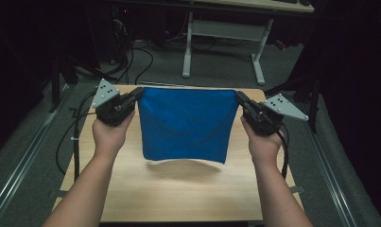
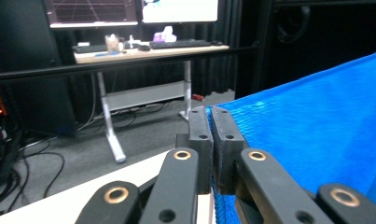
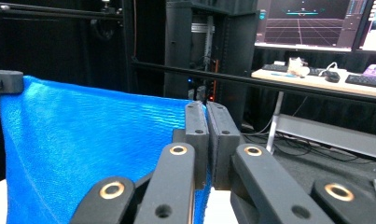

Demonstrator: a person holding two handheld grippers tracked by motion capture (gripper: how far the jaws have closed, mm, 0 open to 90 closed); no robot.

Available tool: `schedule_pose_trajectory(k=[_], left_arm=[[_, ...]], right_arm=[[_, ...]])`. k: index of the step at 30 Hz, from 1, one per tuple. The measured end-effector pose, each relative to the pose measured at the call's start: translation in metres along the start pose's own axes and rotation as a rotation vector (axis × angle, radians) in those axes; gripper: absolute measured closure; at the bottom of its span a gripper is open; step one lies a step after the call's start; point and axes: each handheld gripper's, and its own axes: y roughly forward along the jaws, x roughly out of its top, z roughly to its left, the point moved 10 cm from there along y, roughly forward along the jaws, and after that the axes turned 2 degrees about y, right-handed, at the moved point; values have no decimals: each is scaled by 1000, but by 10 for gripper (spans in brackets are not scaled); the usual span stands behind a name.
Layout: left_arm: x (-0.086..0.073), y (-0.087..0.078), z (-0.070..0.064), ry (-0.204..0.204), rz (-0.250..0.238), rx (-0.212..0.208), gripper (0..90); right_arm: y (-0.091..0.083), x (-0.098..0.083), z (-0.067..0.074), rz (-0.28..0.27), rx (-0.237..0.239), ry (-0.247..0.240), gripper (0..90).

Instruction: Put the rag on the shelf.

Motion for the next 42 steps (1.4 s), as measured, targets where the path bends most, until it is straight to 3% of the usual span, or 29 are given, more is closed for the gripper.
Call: schedule_pose_trajectory(k=[6,13,14,20,25,28,30,33,34,35,36,39,42], left_arm=[[3,16,11,38,17,20,882],[6,36,26,49,31,47,882],[6,44,32,58,40,63,882],[4,65,53,49,61,116,882],[0,76,64,19,71,136,882],[-6,82,68,46,111,156,882],[-12,88,71,58,136,159,881],[-22,98,72,29,170,149,882],[-27,103,70,26,190,141,882],[-35,108,68,29,214,134,882],[-35,108,68,29,214,134,882],[-55,112,70,6,256,125,882],[-71,112,69,-6,275,102,882]], right_arm=[[20,4,-11,7,-23,7,889],[44,11,-23,15,-40,4,890],[54,14,-26,18,-47,2,890],[82,15,-34,43,-55,-6,889],[103,10,-39,78,-79,-26,890],[110,6,-42,95,-87,-30,890],[119,-4,-51,125,-102,-21,891],[125,-15,-55,158,-102,-4,892],[131,-31,-57,202,-113,-20,894],[132,-37,-58,215,-115,-29,894],[132,-37,-58,215,-115,-29,894],[135,-54,-63,245,-120,-25,894],[136,-73,-67,281,-106,10,893]])
